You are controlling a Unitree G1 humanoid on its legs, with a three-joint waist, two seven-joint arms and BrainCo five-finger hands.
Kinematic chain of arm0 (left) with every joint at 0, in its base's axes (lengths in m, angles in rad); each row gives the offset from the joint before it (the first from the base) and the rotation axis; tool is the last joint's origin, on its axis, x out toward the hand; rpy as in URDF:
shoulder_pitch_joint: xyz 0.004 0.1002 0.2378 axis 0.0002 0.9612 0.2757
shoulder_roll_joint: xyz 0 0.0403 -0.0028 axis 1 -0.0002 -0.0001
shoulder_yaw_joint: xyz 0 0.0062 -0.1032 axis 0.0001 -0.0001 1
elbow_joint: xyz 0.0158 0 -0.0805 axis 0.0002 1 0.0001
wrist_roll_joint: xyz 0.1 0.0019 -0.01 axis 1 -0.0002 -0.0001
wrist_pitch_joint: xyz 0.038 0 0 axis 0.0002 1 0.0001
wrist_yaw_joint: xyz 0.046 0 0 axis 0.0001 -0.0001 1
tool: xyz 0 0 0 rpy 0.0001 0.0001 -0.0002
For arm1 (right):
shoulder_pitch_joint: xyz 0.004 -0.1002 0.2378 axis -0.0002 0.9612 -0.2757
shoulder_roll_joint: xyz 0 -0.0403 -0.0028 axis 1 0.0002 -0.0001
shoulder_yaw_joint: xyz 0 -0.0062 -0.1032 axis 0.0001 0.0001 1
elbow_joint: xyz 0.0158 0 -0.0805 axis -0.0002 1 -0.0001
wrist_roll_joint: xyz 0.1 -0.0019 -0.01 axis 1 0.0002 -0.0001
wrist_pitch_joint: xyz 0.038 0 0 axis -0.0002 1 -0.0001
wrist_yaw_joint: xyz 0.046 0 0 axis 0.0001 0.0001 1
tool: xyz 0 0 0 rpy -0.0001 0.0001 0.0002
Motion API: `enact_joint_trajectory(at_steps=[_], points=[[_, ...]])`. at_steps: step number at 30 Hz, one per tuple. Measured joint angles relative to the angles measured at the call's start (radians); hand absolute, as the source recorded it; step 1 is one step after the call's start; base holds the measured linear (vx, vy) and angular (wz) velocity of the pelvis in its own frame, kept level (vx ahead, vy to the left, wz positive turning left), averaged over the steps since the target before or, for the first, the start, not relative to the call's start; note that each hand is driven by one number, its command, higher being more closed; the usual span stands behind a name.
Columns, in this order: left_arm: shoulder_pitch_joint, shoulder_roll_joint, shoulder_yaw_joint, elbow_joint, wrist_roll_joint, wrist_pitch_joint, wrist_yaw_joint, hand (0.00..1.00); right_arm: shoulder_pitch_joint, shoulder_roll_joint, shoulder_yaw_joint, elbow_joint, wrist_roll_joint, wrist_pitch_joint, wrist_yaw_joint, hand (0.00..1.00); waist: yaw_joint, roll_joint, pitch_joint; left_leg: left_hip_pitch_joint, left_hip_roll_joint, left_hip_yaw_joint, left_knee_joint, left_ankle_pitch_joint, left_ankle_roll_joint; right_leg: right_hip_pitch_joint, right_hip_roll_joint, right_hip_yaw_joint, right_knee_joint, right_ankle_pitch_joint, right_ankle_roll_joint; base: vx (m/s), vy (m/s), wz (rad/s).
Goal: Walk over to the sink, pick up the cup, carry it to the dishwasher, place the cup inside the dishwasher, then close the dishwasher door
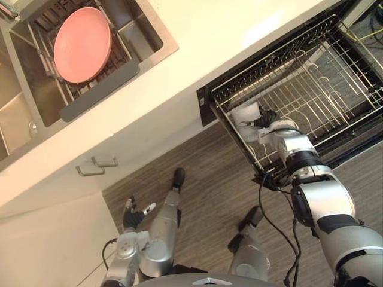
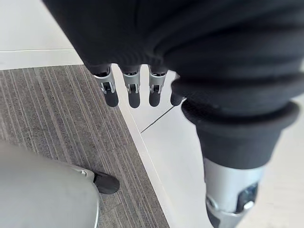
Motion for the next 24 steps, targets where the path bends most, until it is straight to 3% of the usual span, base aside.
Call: enact_joint_trajectory(at_steps=[8, 11, 13, 16, 18, 21, 24], points=[[0.002, 0.001, 0.0, 0.002, -0.009, -0.008, -0.002, 0.0, -0.043, 0.0, -0.005, -0.014, 0.136, -0.024, 0.025, 0.0, -0.014, 0.0, 0.0, 0.012, -0.005, -0.013, 0.0, 0.005, 0.006, 0.014, -0.009, -0.019, 0.022, -0.009, 0.004, -0.03, -0.043, 0.05], [0.014, 0.0, 0.002, 0.001, -0.01, -0.026, -0.007, 0.0, 0.0, 0.005, -0.062, -0.14, 0.23, -0.034, 0.029, 0.0, -0.027, -0.002, 0.002, 0.03, -0.007, -0.012, 0.0, 0.004, 0.007, 0.033, -0.01, -0.021, 0.022, -0.01, 0.005, -0.04, -0.047, 0.01], [0.028, -0.002, 0.007, 0.0, -0.016, -0.044, -0.021, 0.0, 0.072, 0.012, -0.122, -0.298, 0.282, -0.071, 0.029, 0.0, -0.034, -0.003, 0.003, 0.047, -0.006, -0.008, -0.001, -0.002, 0.007, 0.048, -0.011, -0.019, 0.023, -0.013, 0.007, -0.03, -0.046, -0.03], [0.057, 0.0, 0.02, 0.004, -0.03, -0.076, -0.022, 0.0, 0.219, 0.11, -0.197, -0.562, 0.326, -0.149, 0.024, 0.0, -0.059, -0.022, 0.004, 0.095, -0.002, 0.006, -0.006, -0.024, 0.001, 0.074, -0.015, -0.008, 0.048, -0.045, 0.012, -0.02, -0.057, -0.14], [0.071, -0.004, 0.053, 0.016, -0.053, -0.089, -0.033, 0.0, 0.341, 0.202, -0.207, -0.723, 0.326, -0.211, 0.023, 0.0, -0.082, -0.041, -0.001, 0.127, 0.001, 0.006, -0.006, -0.037, -0.005, 0.069, -0.028, 0.005, 0.127, -0.105, 0.007, 0.03, -0.072, -0.08], [0.087, -0.022, 0.126, 0.04, -0.08, -0.113, -0.054, 0.0, 0.463, 0.303, -0.204, -0.853, 0.312, -0.266, 0.023, 0.0, -0.087, -0.062, -0.009, 0.163, -0.004, -0.015, 0.0, -0.039, -0.01, 0.054, -0.073, -0.001, 0.296, -0.203, 0.008, 0.07, -0.111, 0.27], [0.144, -0.048, 0.217, 0.042, -0.088, -0.138, -0.055, 0.0, 0.535, 0.375, -0.196, -0.944, 0.269, -0.316, 0.022, 0.0, -0.113, -0.062, -0.018, 0.159, -0.008, -0.107, 0.001, -0.026, -0.024, 0.113, -0.085, -0.112, 0.359, -0.269, 0.011, 0.08, -0.163, 0.89]])
